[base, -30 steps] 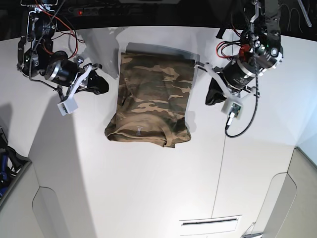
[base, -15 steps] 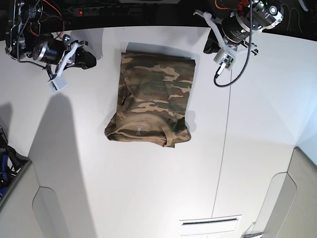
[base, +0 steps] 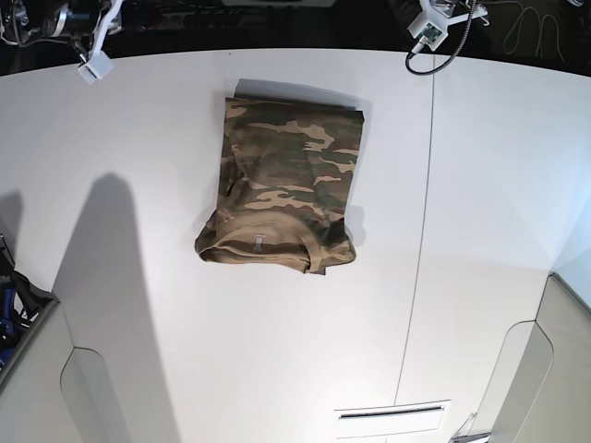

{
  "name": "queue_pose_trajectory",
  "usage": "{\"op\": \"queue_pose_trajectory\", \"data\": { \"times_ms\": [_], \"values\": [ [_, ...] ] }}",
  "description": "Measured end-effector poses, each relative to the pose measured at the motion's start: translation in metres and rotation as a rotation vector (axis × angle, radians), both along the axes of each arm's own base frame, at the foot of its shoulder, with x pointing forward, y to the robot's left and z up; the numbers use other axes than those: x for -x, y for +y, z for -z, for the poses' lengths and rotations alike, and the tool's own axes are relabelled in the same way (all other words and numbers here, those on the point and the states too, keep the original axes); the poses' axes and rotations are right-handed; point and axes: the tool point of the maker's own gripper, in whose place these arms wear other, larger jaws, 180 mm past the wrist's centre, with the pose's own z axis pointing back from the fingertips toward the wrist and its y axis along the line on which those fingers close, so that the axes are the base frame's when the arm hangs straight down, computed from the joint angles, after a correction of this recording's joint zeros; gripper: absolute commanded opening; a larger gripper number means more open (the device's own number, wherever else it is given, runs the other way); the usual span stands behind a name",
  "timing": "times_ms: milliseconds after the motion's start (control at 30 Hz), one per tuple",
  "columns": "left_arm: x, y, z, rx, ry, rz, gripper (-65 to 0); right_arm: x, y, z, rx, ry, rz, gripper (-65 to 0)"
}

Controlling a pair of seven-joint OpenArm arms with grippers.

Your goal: Fold the T-shirt properly

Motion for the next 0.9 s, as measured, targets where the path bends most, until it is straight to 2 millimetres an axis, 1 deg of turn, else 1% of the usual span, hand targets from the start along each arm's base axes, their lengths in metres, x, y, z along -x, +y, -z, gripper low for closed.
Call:
{"op": "queue_pose_trajectory", "data": {
  "times_ms": [67, 167, 200, 267, 333, 400, 500, 533, 567, 633, 667, 700, 733, 800, 867, 900],
  "values": [
    [0.028, 0.008, 0.016, -0.014, 0.091, -0.024, -63.7, 0.009, -0.004, -0.001, 0.001, 0.022, -0.004, -65.0],
    [0.068, 0.027, 0.042, -0.065, 0.217, -0.048, -63.7, 0.026, -0.011, -0.001, 0.020, 0.067, -0.022, -65.0],
    [0.078, 0.032, 0.051, -0.074, 0.239, -0.063, -63.7, 0.035, -0.012, -0.001, 0.022, 0.089, -0.027, -65.0],
    [0.094, 0.040, 0.067, -0.075, 0.240, -0.092, -63.7, 0.059, -0.016, -0.001, 0.032, 0.152, -0.043, -65.0],
    [0.113, 0.047, 0.083, -0.085, 0.246, -0.112, -63.7, 0.081, -0.017, -0.002, 0.032, 0.209, -0.043, -65.0],
    [0.135, 0.053, 0.099, -0.089, 0.266, -0.129, -63.7, 0.100, -0.011, -0.002, 0.009, 0.258, -0.038, -65.0],
    [0.167, 0.062, 0.124, -0.122, 0.360, -0.069, -63.7, 0.109, 0.005, 0.010, -0.021, 0.252, -0.018, -65.0],
    [0.171, 0.064, 0.132, -0.126, 0.383, -0.060, -63.7, 0.111, 0.010, 0.016, -0.020, 0.240, -0.018, -65.0],
    [0.175, 0.068, 0.139, -0.134, 0.409, -0.048, -63.7, 0.118, 0.013, 0.024, -0.007, 0.237, -0.038, -65.0],
    [0.177, 0.074, 0.154, -0.152, 0.449, -0.034, -63.7, 0.142, 0.014, 0.041, 0.045, 0.258, -0.114, -65.0],
    [0.176, 0.075, 0.160, -0.157, 0.465, -0.041, -63.7, 0.159, 0.012, 0.048, 0.074, 0.293, -0.169, -65.0],
    [0.175, 0.073, 0.166, -0.151, 0.481, -0.049, -63.7, 0.171, 0.012, 0.055, 0.090, 0.320, -0.213, -65.0],
    [0.174, 0.068, 0.171, -0.136, 0.493, -0.065, -63.7, 0.181, 0.013, 0.062, 0.108, 0.345, -0.233, -65.0],
    [0.169, 0.054, 0.179, -0.098, 0.509, -0.104, -63.7, 0.191, 0.014, 0.076, 0.132, 0.379, -0.264, -65.0],
    [0.166, 0.037, 0.184, -0.069, 0.515, -0.116, -63.7, 0.192, 0.016, 0.091, 0.147, 0.396, -0.261, -65.0],
    [0.166, 0.030, 0.187, -0.059, 0.519, -0.115, -63.7, 0.189, 0.013, 0.099, 0.161, 0.393, -0.256, -65.0]
  ]
}}
